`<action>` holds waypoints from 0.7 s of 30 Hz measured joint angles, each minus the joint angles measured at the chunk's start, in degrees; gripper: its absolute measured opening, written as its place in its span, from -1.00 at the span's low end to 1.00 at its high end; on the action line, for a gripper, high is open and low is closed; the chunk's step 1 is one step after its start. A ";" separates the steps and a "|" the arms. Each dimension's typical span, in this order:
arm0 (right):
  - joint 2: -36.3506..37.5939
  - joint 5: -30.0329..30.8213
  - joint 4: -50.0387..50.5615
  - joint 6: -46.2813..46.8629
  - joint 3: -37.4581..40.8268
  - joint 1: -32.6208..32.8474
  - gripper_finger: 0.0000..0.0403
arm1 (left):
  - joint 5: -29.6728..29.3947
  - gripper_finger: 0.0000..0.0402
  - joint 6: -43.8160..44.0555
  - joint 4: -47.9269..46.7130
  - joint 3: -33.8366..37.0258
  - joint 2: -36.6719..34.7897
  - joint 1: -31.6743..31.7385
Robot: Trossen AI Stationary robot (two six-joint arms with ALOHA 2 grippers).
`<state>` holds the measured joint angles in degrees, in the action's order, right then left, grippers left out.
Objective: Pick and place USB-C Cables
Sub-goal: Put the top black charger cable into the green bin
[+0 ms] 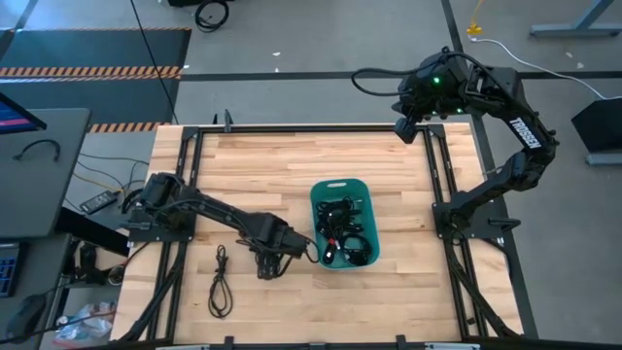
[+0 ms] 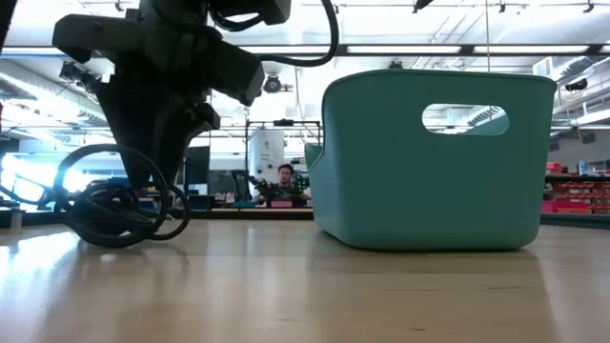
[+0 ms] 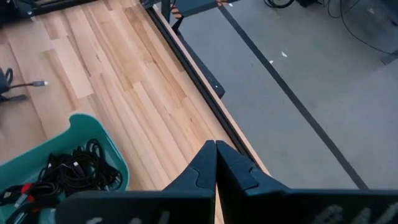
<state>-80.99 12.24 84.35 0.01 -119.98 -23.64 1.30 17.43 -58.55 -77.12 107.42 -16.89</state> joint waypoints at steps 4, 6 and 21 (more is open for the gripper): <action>0.00 0.00 -0.89 -0.03 -0.01 0.00 -0.97 | 0.06 -0.03 3.56 -0.04 0.00 0.00 -0.40; 0.00 0.01 -1.47 -0.07 0.00 0.00 -0.97 | 0.21 -0.04 4.40 -0.28 0.00 -0.02 -0.41; 0.00 0.01 -2.05 0.24 0.00 0.00 -0.97 | 0.12 -0.12 -4.58 0.05 -0.02 0.22 -1.13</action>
<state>-80.99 12.25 82.30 0.25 -119.98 -23.64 1.42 12.85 -58.50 -77.14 107.63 -18.02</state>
